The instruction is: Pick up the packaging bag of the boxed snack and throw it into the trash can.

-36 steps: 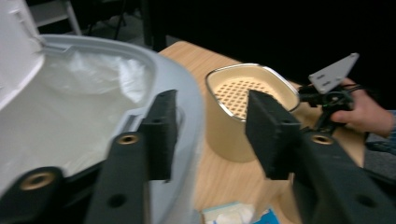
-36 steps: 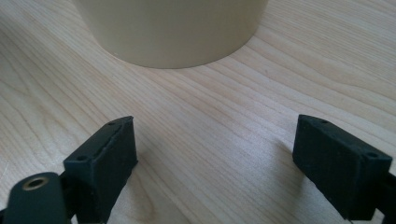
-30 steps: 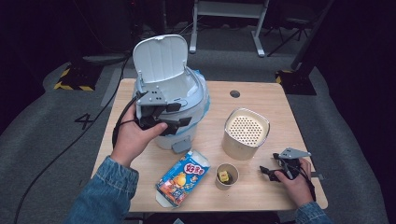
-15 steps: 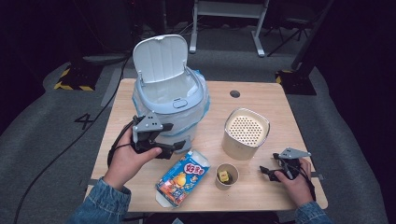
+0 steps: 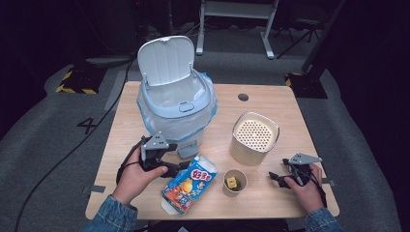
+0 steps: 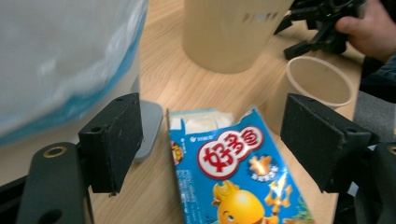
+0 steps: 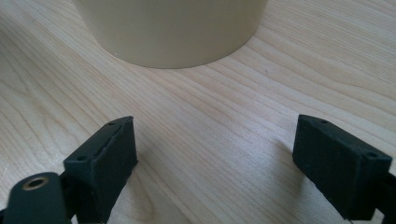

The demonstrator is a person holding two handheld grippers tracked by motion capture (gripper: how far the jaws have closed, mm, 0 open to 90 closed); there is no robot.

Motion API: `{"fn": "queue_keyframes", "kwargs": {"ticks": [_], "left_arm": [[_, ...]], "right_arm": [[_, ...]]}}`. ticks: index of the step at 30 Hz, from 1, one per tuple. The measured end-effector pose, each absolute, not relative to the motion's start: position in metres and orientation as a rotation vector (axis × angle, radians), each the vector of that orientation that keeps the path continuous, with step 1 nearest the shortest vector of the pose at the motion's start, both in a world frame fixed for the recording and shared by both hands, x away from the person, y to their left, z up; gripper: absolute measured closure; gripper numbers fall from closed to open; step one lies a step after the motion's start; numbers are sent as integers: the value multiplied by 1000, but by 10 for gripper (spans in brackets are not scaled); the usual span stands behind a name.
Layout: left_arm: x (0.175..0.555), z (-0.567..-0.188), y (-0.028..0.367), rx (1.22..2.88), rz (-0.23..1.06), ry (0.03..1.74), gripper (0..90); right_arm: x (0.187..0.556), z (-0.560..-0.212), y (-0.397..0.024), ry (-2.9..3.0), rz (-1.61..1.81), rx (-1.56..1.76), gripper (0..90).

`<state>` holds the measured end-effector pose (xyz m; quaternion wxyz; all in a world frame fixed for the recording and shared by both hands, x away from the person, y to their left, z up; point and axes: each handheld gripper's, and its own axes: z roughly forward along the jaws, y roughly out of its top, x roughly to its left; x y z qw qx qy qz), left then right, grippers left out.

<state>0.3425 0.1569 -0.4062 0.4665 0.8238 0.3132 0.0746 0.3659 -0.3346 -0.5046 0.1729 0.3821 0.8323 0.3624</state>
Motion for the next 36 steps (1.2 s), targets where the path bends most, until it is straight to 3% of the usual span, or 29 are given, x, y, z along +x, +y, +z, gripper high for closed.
{"fn": "queue_keyframes", "kwargs": {"ticks": [7,12,17,29,36], "left_arm": [[348,-441,158,2059,143,854,268],[354,-461,152,2133,73,907,354],[360,-472,144,2223,38,931,431],[369,-484,133,2262,-48,951,544],[369,-483,131,2293,-27,946,709]], "right_arm": [[366,-505,-335,2362,1028,1084,138],[366,-505,-335,2363,1028,1084,139],[366,-505,-335,2363,1028,1084,138],[366,-505,-335,2363,1028,1084,138],[366,-505,-335,2363,1028,1084,138]]}}
